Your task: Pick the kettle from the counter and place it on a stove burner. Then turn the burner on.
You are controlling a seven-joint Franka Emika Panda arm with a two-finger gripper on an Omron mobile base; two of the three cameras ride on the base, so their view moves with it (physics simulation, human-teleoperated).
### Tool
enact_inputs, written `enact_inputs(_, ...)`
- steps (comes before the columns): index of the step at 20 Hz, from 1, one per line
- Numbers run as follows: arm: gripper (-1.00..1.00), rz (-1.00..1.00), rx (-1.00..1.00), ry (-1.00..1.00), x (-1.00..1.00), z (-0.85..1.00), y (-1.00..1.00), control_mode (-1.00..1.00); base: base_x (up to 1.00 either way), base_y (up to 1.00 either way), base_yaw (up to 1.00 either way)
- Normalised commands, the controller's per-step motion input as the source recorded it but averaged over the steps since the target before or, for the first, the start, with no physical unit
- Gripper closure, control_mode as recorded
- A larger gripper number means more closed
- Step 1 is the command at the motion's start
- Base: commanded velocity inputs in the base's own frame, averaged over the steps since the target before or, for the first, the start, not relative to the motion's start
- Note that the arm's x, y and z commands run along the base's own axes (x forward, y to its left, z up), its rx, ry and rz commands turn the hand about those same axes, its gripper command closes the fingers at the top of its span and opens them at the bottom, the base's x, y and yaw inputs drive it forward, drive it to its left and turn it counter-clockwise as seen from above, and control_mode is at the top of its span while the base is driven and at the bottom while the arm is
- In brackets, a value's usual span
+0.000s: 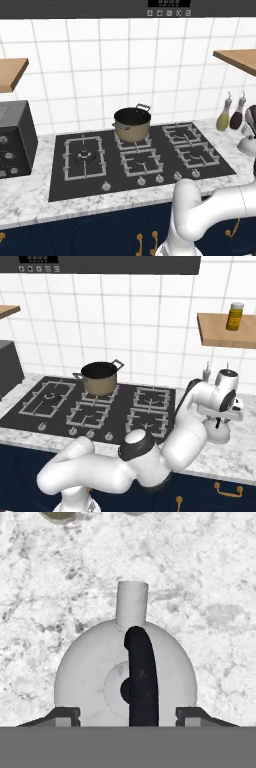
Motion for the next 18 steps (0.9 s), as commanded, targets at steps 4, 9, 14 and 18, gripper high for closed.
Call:
enact_inputs(4,1.0,0.0,0.0,-0.06,0.0,0.0,0.0,-1.0,0.0,0.0,0.0)
enact_inputs(9,1.0,0.0,0.0,-0.18,-0.09,0.15,0.32,-1.0,0.0,0.0,0.0)
enact_inputs(14,1.0,0.0,-0.05,-0.24,-0.33,0.37,0.98,-1.0,0.0,0.0,0.0)
enact_inputs(18,1.0,0.0,-0.03,-0.23,-0.2,0.26,1.0,-1.0,0.0,0.0,0.0)
